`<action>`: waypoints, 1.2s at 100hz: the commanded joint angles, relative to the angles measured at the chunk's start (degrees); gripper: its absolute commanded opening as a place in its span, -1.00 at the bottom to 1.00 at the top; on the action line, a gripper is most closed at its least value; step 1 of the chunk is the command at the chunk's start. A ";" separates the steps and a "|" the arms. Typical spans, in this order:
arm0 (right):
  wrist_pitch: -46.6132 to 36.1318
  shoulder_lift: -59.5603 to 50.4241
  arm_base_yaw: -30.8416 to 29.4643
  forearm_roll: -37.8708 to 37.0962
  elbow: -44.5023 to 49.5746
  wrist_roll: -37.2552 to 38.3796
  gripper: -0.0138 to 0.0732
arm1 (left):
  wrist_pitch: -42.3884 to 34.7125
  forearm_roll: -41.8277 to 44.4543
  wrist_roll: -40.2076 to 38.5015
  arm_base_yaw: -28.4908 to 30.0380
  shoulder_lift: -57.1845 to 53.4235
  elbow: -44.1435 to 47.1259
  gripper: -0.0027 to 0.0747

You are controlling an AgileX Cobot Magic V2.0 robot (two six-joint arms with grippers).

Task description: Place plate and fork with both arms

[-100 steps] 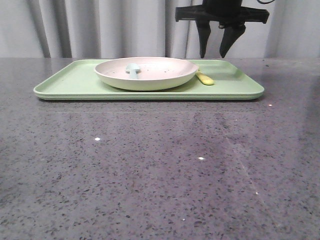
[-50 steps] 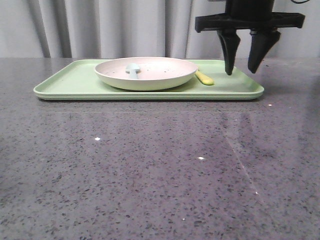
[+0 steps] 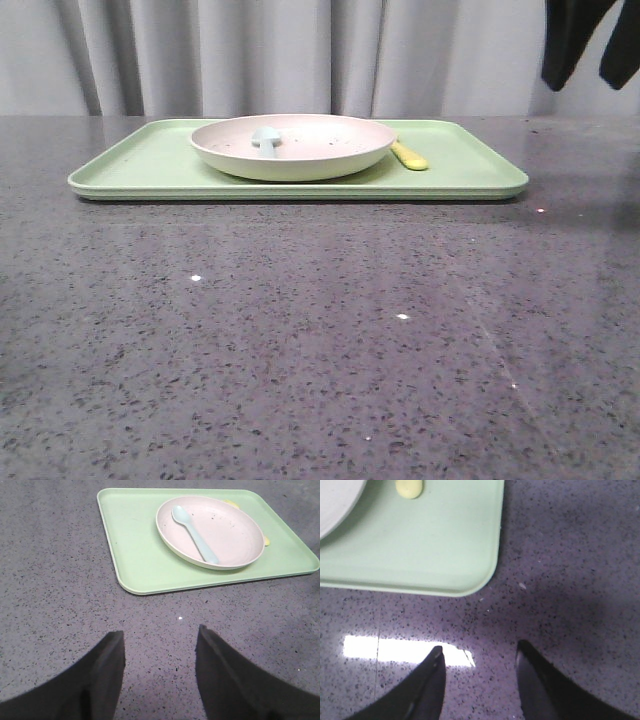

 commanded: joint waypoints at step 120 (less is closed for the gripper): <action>-20.59 -69.54 -0.55 -3.78 43.27 -0.44 -0.84 | -7.92 0.26 -0.51 0.08 -20.78 10.52 -0.98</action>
